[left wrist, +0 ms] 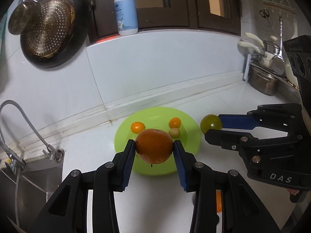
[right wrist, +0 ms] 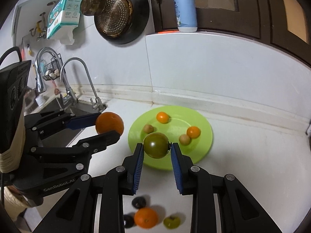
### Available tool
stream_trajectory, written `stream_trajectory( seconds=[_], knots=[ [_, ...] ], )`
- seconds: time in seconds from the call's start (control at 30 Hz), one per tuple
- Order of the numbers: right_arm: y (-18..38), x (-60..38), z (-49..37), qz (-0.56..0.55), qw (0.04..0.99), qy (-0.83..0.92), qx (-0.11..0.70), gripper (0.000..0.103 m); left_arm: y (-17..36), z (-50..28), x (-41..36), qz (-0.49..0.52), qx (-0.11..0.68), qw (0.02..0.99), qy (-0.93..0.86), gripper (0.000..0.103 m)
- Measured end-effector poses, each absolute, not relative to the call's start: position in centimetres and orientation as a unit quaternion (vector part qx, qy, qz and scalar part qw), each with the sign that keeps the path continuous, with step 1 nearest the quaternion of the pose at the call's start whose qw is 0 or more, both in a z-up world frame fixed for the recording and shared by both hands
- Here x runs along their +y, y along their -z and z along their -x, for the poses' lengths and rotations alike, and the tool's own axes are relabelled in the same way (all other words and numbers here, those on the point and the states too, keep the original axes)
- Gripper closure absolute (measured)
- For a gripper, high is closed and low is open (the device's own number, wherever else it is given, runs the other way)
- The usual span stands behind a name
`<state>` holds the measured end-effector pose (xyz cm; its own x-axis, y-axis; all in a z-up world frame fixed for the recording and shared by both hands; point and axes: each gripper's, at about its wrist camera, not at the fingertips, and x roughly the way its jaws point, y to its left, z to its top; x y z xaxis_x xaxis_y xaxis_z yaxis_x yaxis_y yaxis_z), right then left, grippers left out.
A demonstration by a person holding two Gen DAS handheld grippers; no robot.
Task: Organize fruits
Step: 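Carry the orange and green tomato onto the green plate and open both tools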
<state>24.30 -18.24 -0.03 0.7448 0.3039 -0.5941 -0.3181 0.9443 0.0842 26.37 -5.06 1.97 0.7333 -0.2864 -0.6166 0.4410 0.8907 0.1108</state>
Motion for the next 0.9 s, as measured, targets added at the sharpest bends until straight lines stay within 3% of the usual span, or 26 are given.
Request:
stream_trajectory(
  seconds=[0.9],
  knots=[
    [4.6,-18.3,-37.6,0.024,0.91,-0.174,0.375,0.073,3.4,-38.5,-6.1,-0.118,0.373,0.901,0.189,0.063]
  ],
)
